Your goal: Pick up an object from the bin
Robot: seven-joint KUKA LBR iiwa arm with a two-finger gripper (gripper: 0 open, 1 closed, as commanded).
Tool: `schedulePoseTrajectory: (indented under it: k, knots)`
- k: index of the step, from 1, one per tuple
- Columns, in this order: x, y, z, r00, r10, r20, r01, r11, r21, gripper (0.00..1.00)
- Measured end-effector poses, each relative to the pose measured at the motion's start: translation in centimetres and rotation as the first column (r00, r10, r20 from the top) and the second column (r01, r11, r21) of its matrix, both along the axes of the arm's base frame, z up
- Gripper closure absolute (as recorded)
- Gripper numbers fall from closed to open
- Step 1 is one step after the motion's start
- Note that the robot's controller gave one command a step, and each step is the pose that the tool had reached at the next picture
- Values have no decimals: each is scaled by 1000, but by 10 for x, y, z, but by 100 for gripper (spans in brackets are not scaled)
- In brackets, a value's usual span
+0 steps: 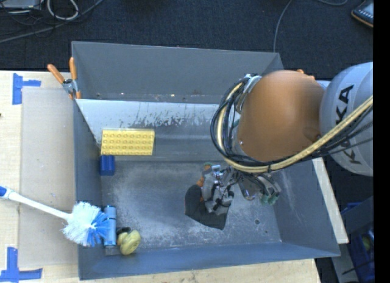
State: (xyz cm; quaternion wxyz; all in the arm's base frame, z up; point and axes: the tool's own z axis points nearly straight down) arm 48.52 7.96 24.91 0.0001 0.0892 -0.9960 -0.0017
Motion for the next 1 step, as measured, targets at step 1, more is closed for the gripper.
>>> schedulePoseTrajectory:
  k: [1]
  knots:
    - [14, 3, 5, 1000, -14, -4, 14, 1000, 0, 100]
